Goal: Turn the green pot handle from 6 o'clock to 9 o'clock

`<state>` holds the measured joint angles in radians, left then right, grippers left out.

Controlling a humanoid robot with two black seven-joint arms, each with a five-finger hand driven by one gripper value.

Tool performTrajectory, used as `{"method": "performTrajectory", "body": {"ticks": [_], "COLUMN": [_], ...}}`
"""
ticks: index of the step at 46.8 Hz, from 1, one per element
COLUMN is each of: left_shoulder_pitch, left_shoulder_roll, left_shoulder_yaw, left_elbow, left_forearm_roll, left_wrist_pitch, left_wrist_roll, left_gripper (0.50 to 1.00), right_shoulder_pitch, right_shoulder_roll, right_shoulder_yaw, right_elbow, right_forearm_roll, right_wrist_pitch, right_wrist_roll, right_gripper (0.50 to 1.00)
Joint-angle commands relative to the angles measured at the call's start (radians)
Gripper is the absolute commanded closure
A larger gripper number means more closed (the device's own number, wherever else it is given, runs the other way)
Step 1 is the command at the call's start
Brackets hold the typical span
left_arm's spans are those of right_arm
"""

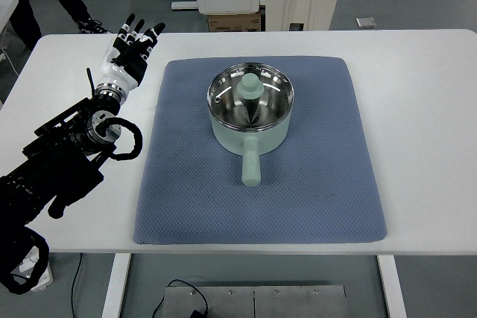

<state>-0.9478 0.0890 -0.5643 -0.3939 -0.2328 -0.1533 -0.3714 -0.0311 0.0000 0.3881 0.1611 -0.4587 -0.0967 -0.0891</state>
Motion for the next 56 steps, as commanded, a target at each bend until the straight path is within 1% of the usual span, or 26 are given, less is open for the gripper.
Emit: {"method": "performTrajectory", "body": {"ticks": [1,39,48,56], "left_shoulder_pitch": [0.0,0.003,0.003,0.001], "left_shoulder_roll": [0.0,-0.002,-0.002,-0.002], "left_shoulder_yaw": [0.0,0.001,0.001,0.001], "left_elbow": [0.0,0.001,0.001,0.001], "left_forearm_roll": [0.0,0.001,0.001,0.0], "left_wrist_pitch": [0.0,0.001,0.001,0.001], "left_wrist_roll": [-0.001,-0.003,-0.02,-0.02], "left_gripper": [0.5,0.5,0.5,0.5], "right_shoulder_pitch": [0.0,0.0,0.0,0.0], "right_shoulder_roll": [0.0,0.0,0.0,0.0], "right_shoulder_yaw": [0.0,0.0,0.0,0.0], "right_elbow": [0.0,0.0,0.0,0.0], "right_forearm_roll": [0.0,0.0,0.0,0.0], "right_wrist_pitch": [0.0,0.0,0.0,0.0], "right_wrist_roll": [0.0,0.0,0.0,0.0], "right_gripper": [0.5,0.5,0.5,0.5]}}
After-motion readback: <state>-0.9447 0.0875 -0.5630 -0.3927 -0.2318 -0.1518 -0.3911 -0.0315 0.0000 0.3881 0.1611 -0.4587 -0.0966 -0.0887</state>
